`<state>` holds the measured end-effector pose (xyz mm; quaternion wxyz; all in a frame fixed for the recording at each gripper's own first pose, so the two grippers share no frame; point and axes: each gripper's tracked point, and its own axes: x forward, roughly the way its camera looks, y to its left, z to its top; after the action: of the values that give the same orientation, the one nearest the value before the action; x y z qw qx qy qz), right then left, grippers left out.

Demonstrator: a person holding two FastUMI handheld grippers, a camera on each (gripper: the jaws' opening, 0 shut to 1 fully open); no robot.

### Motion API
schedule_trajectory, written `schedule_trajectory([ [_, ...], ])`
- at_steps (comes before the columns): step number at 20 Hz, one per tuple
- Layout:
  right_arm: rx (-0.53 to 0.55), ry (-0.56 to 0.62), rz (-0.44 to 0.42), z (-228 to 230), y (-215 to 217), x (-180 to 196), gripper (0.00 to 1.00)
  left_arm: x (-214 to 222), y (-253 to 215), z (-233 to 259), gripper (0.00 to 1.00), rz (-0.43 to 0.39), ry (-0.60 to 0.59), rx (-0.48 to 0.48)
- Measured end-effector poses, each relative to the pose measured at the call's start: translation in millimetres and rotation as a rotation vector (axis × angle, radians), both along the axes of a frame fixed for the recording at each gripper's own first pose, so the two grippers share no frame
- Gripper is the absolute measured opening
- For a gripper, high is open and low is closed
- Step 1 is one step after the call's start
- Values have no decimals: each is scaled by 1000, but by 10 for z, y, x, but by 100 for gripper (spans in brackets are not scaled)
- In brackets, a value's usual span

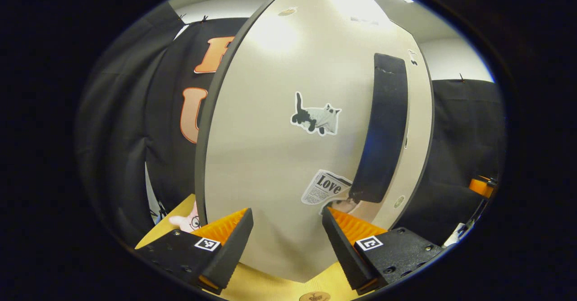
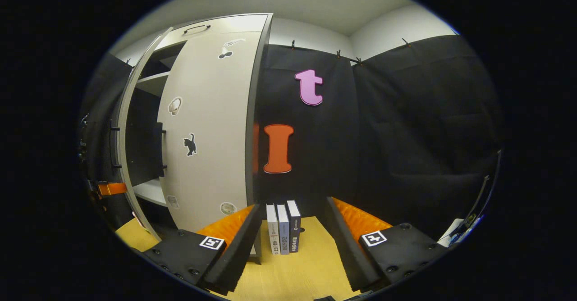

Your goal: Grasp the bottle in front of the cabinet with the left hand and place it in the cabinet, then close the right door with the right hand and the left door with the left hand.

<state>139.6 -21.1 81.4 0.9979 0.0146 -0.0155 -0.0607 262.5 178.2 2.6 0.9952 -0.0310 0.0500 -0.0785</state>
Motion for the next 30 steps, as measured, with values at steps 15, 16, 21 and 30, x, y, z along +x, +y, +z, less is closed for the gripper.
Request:
schedule_trajectory([
  [15,12,4,38,-163,-383,311,94,245,-84,-61,94,108,10,24],
  [16,10,5,37,-167,-416,321,94,257,-86,-59,94,111,10,25],
  [21,12,15,32,-208,-564,403,94,255,-95,-64,94,126,19,24],
  [30,32,40,27,-364,-767,495,94,252,-77,-80,94,149,32,60],
])
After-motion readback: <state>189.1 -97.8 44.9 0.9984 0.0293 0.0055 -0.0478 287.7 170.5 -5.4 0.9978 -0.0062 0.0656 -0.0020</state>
